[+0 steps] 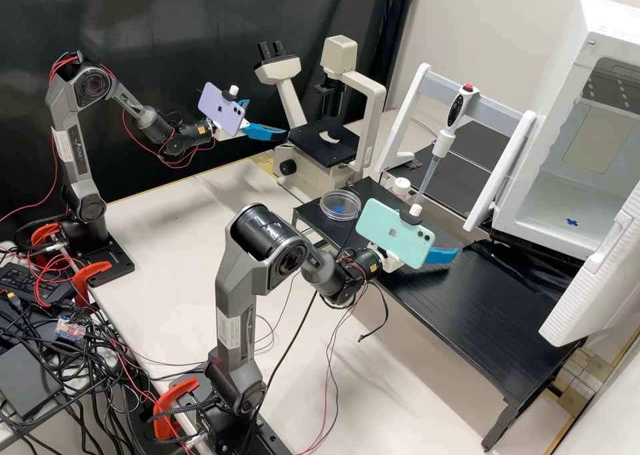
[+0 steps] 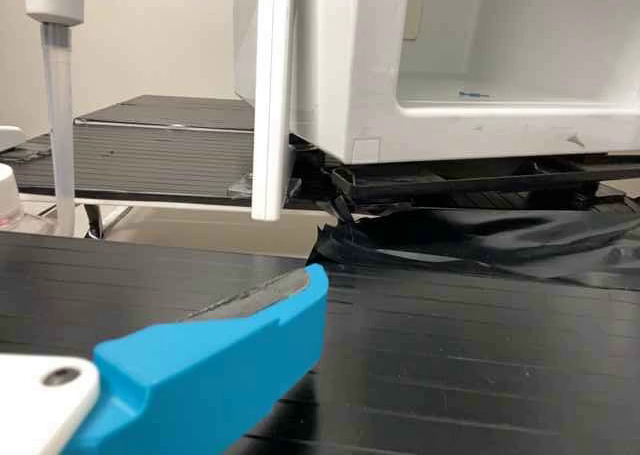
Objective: Move the petri dish to the incubator
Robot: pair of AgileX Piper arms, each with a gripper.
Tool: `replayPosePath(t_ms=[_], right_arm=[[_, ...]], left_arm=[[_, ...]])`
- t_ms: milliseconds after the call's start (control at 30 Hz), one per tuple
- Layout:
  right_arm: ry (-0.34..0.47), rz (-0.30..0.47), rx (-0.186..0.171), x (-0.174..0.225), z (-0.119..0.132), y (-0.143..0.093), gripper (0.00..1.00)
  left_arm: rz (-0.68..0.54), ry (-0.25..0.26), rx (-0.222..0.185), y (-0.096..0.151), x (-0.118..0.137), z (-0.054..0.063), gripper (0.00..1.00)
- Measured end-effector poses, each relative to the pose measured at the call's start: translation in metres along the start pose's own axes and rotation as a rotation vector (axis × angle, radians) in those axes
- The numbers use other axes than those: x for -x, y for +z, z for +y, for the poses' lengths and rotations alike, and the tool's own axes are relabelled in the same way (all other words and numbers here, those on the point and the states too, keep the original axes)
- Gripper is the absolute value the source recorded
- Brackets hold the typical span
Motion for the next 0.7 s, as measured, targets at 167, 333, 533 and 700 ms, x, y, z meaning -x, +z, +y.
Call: replayPosePath(t_ms=[167,333,533,700], right_arm=[[0.0,0.0,0.0,0.0,0.0,0.0,1.0],[0.008,0.014,-0.01,0.008,0.003,-0.004,1.0],[0.011,0.125,-0.054,0.042,0.008,-0.027,1.0],[-0.041,0.292,-0.049,0.073,-0.013,-0.057,1.0]], left_arm=[[0.0,0.0,0.0,0.0,0.0,0.0,1.0],[0.0,0.0,0.0,0.0,0.0,0.0,1.0],[0.0,0.0,0.0,0.0,0.0,0.0,1.0],[0.0,0.0,0.0,0.0,0.0,0.0,1.0]])
